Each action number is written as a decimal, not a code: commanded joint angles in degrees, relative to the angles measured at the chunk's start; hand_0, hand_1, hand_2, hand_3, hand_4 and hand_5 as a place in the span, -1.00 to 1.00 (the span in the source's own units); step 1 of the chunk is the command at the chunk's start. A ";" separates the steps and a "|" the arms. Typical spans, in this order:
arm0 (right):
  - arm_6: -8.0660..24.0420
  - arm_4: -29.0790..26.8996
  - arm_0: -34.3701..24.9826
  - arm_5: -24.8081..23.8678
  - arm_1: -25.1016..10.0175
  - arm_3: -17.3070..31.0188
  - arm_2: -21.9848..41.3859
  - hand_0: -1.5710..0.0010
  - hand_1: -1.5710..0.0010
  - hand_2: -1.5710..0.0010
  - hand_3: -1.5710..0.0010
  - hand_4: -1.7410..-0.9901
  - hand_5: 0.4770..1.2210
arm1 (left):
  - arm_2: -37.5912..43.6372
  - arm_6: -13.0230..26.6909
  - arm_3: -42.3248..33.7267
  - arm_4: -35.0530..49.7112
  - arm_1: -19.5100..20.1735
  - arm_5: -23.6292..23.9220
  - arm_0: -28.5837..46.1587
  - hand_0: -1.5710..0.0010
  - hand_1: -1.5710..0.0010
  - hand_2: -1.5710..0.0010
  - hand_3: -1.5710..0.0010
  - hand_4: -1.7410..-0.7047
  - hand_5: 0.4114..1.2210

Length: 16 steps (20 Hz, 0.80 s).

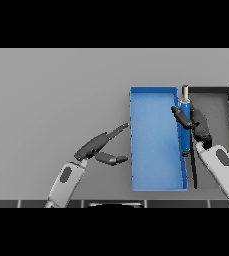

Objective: Pick up the blue pipe and place it into the blue bin.

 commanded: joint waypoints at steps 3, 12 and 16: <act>0.13 -7.48 -3.01 0.97 -7.92 3.63 10.76 0.69 0.71 0.71 0.83 0.60 0.49 | 0.01 0.46 -0.31 0.11 -0.13 0.17 0.29 1.00 1.00 1.00 1.00 0.65 -0.96; 0.15 -16.96 -15.36 0.46 -15.91 5.17 30.31 0.96 0.96 0.96 0.98 0.87 -0.31 | -0.44 0.85 -1.26 -0.24 -0.48 0.60 0.55 1.00 1.00 1.00 1.00 0.65 -0.96; 0.14 -17.75 -16.25 -0.23 -16.57 4.72 31.59 0.98 0.98 0.98 0.99 0.91 -0.48 | -0.49 0.36 -0.75 -0.75 0.08 0.58 1.16 1.00 1.00 1.00 1.00 0.65 -0.95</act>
